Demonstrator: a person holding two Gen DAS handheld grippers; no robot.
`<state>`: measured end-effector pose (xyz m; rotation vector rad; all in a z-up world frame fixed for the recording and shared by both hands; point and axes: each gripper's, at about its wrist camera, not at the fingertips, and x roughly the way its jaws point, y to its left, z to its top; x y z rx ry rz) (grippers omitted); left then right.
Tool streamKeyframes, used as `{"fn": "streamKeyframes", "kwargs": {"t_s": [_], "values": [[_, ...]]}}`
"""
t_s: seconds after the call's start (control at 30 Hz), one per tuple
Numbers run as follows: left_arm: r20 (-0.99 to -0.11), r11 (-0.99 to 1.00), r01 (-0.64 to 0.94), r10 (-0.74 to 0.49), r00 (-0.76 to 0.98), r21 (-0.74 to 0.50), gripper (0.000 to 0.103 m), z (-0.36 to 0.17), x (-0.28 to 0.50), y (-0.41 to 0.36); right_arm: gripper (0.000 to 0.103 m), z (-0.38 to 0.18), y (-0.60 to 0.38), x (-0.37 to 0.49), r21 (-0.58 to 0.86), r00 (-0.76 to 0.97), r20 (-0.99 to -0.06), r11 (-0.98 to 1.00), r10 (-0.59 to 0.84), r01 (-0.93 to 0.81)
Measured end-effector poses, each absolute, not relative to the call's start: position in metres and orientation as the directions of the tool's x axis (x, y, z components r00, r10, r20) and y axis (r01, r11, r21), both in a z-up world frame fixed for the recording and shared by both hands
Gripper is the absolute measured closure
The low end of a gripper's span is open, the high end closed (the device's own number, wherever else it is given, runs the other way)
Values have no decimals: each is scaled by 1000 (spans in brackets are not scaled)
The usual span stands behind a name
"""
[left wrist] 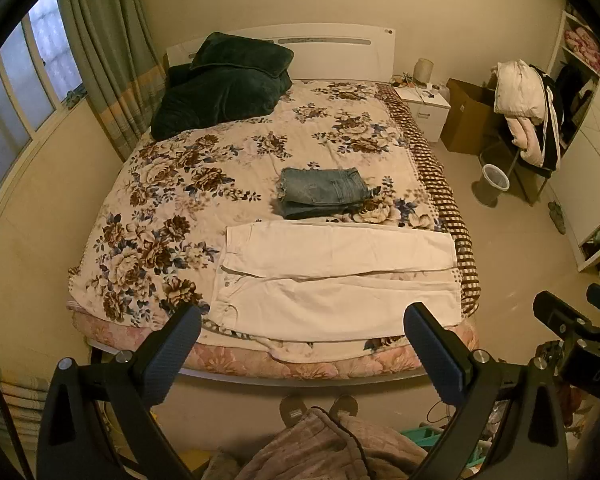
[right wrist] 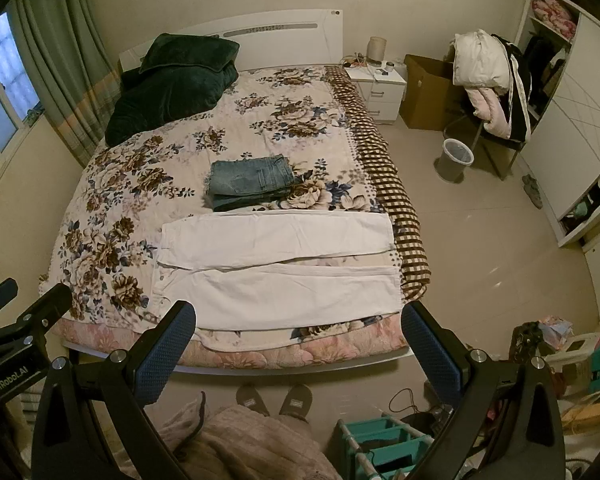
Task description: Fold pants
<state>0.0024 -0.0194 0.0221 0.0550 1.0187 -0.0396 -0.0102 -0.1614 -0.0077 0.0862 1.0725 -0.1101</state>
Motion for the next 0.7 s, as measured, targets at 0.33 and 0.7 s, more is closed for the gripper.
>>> {"fn": "streamKeyframes", "kwargs": {"t_s": [0.33,0.7], "values": [[-849,998,52,-6,529,25,0,19,14,-26,0,-11,-162,3,25,471,-881,992,-38,127],[-823,985,-131,168,543,115,0,-60,78,-29,0,-110,-190,72,38,437,-899,985,-39,167]]}}
